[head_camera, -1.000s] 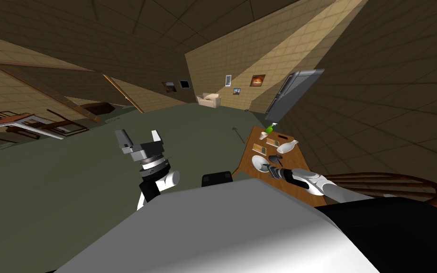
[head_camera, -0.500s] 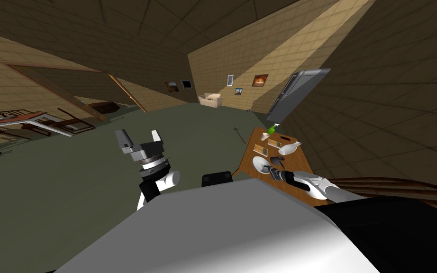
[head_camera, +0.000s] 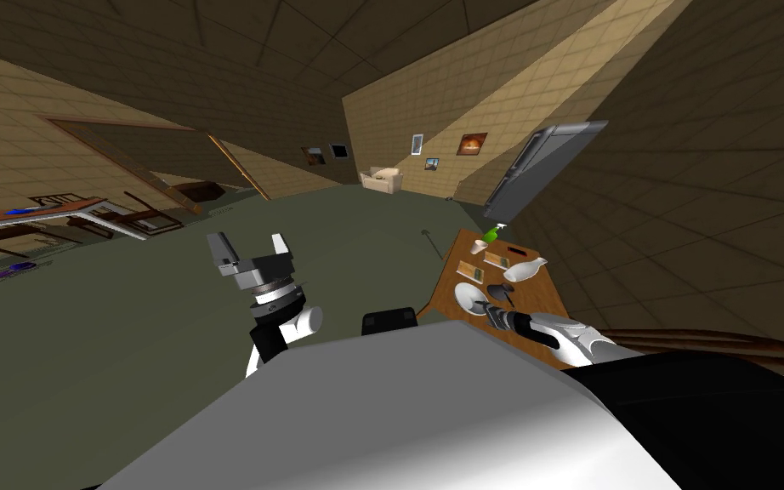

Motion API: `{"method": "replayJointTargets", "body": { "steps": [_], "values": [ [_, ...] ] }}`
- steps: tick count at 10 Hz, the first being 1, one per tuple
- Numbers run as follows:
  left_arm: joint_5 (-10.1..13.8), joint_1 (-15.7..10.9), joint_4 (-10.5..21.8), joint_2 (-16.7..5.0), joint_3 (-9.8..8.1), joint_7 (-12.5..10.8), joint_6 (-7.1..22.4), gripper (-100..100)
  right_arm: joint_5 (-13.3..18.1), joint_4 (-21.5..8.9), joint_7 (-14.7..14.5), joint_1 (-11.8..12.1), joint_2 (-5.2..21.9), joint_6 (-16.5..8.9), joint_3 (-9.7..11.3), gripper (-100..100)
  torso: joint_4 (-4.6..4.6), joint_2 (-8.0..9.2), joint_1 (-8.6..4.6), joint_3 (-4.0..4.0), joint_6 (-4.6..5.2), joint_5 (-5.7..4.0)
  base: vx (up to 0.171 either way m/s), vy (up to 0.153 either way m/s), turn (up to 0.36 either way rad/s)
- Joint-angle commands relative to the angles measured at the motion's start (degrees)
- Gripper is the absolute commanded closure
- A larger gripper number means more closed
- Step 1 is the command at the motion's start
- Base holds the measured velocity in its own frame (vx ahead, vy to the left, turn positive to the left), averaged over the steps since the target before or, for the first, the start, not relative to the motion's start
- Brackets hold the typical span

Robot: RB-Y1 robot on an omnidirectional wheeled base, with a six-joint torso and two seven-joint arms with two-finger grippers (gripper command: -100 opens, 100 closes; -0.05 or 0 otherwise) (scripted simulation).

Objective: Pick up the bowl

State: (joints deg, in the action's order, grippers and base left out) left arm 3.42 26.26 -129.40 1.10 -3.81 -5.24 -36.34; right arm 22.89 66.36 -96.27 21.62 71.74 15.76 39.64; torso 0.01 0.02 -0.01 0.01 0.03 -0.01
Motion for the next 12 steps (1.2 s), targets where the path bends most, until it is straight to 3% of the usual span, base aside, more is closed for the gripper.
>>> {"method": "replayJointTargets", "body": {
  "steps": [1,2,3,7,8,9,10,12],
  "values": [
    [0.0,0.0,0.0,0.0,0.00,0.0,0.0,0,-2.9,-0.5,-1.6,0.1,-0.1,-0.4,0.6,-100,0.00,0.00,0.00,0.00,0.00,0.00,0.000,-0.014,0.063],
    [0.0,0.0,0.0,0.0,0.00,0.0,0.0,0,-1.7,-0.3,-1.1,0.1,0.0,-0.4,0.5,-100,0.00,0.00,-0.02,0.00,0.02,-0.01,0.000,-0.006,0.005],
    [0.0,0.0,0.0,0.0,0.00,0.0,0.0,0,-1.9,-0.4,-1.3,0.1,0.0,-0.4,0.5,100,0.00,0.00,0.01,0.00,0.02,0.00,0.000,0.000,0.000],
    [0.0,0.0,0.0,0.0,0.00,0.0,0.0,0,-1.9,-0.4,-1.3,0.1,0.0,-0.4,0.5,100,0.02,0.01,0.06,0.02,0.03,0.03,0.000,0.000,0.000],
    [0.0,0.0,0.0,0.0,0.00,0.0,0.0,0,-1.9,-0.4,-1.3,0.1,0.0,-0.4,0.5,0,0.02,0.01,0.07,0.02,0.03,0.04,0.000,0.000,0.000],
    [0.0,0.0,0.0,0.0,0.00,0.0,0.0,0,1.0,-1.2,1.0,-0.7,-0.6,1.1,-0.8,100,0.02,0.01,0.08,0.02,0.04,0.05,-0.002,0.006,-0.136],
    [0.0,0.0,0.0,0.0,0.00,0.0,0.0,0,2.5,-1.9,2.4,-1.5,-1.1,2.7,-2.3,100,0.03,0.04,0.11,0.03,0.09,0.06,-0.006,0.024,-0.176],
    [0.0,0.0,0.0,0.0,0.00,0.0,0.0,0,5.2,-1.9,3.6,-1.5,-1.1,2.7,-2.3,100,0.06,0.05,0.21,0.06,0.04,0.09,-0.001,0.021,-0.008]
  ]
}}
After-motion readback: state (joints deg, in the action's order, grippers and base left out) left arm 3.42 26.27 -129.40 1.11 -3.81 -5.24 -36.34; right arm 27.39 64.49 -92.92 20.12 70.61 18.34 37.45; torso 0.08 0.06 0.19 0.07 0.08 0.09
